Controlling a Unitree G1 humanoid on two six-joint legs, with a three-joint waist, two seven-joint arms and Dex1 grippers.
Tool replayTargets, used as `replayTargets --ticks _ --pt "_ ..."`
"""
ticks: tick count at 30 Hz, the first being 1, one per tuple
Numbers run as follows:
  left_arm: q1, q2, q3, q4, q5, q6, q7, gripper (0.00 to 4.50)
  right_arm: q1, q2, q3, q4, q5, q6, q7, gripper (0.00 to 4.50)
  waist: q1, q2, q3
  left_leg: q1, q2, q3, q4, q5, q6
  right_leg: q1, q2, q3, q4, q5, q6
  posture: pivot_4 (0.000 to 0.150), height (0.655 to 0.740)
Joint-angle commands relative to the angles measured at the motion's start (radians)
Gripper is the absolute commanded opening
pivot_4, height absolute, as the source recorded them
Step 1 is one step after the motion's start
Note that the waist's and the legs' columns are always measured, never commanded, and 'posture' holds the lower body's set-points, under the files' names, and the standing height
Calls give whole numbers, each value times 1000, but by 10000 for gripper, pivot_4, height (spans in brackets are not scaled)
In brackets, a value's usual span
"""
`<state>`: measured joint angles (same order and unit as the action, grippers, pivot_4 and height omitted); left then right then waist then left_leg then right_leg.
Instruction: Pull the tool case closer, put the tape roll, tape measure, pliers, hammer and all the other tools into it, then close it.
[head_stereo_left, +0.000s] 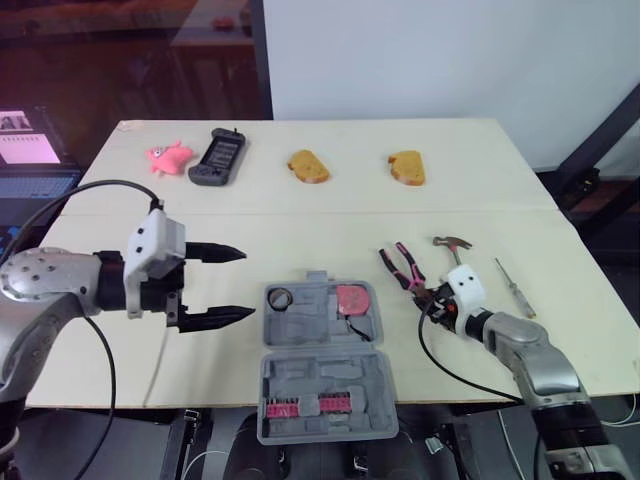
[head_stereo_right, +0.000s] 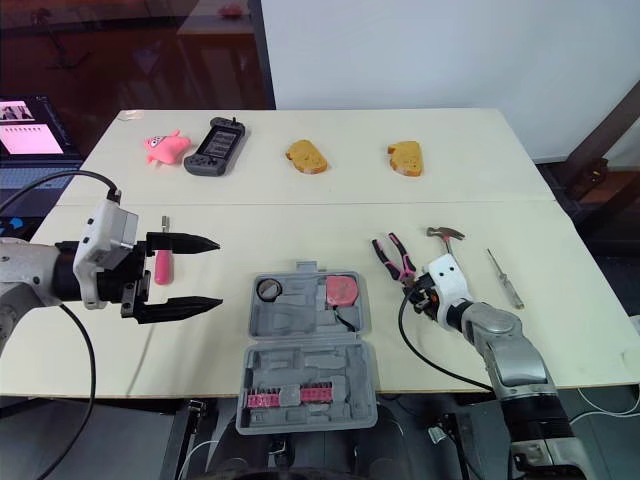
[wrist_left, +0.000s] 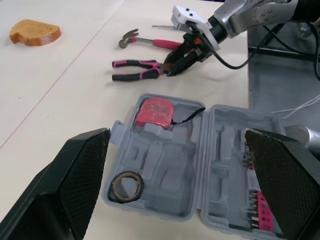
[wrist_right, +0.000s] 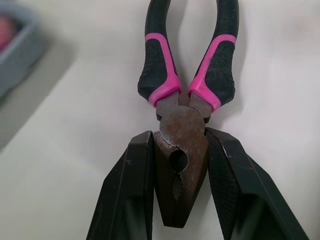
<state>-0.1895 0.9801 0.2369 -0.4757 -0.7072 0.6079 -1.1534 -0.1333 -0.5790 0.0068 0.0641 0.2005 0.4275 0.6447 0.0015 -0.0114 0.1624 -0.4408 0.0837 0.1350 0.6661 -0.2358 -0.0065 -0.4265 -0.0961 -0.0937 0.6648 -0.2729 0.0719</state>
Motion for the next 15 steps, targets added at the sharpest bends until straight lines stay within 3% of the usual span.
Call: replayTargets --ticks 1,5,7,9,15 --pt "-4 5 0 -10 0 -17 -5 45000 -3 -32 32 -2 -8 -27 85 10073 -1 0 0 0 0 0 0 0 0 0 0 0 0 0 0 1500 7188" --pt "-7 7 -7 -6 1 -23 -6 45000 -24 -44 36 44 -27 -40 102 10073 -4 0 0 0 0 0 0 0 0 0 0 0 0 0 0 1500 7188" --pt "-11 8 -11 -2 3 -25 -7 45000 -29 -41 33 50 -31 -45 112 20236 -7 0 0 0 0 0 0 0 0 0 0 0 0 0 0 1500 7188" --pt "-12 9 -13 1 4 -26 -8 45000 -30 -30 20 52 -23 -48 110 27015 -10 0 0 0 0 0 0 0 0 0 0 0 0 0 0 1500 7188" --pt "-16 7 -20 3 8 -30 -9 45000 -22 2 2 54 -14 -56 85 27015 -13 0 0 0 0 0 0 0 0 0 0 0 0 0 0 1500 7188"
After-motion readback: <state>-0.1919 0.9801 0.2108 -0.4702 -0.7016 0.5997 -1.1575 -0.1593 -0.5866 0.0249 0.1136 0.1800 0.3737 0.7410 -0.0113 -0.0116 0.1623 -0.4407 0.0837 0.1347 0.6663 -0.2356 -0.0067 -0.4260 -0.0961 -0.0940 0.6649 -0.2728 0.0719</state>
